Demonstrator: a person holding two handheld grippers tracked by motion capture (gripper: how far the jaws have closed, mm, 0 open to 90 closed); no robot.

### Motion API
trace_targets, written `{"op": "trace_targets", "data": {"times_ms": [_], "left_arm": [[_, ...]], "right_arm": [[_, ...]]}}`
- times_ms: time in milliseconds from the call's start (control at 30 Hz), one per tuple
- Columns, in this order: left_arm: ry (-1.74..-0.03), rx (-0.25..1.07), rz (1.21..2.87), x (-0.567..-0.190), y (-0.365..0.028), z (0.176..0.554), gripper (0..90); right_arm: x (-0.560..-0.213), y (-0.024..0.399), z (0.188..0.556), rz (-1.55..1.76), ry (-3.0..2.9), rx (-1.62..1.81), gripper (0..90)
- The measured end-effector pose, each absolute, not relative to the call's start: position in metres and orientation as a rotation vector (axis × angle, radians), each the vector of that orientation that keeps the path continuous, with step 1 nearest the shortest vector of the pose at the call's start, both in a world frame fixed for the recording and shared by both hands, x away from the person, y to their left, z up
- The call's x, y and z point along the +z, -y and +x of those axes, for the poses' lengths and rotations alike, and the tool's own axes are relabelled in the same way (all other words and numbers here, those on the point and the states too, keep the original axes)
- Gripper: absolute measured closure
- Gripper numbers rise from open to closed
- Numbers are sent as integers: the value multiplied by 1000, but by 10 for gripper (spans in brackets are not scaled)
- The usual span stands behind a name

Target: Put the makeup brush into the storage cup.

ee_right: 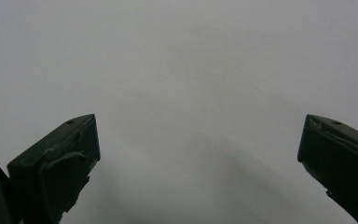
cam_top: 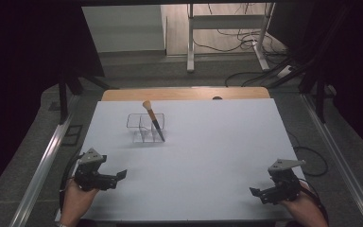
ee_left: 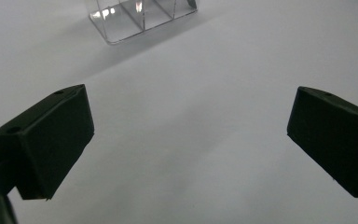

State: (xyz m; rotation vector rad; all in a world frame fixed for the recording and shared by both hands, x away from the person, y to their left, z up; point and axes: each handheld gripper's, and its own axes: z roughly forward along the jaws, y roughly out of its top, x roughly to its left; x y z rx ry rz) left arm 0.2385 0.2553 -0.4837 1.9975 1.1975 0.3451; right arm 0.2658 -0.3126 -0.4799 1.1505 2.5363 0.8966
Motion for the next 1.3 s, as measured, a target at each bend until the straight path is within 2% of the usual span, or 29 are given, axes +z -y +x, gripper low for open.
{"op": "trace_targets", "data": {"times_ms": [1300], "left_arm": [[-1250, 391, 2018, -487, -271, 207, 11]], "right_arm": [[-481, 313, 266, 1151, -2545, 885, 0]]}}
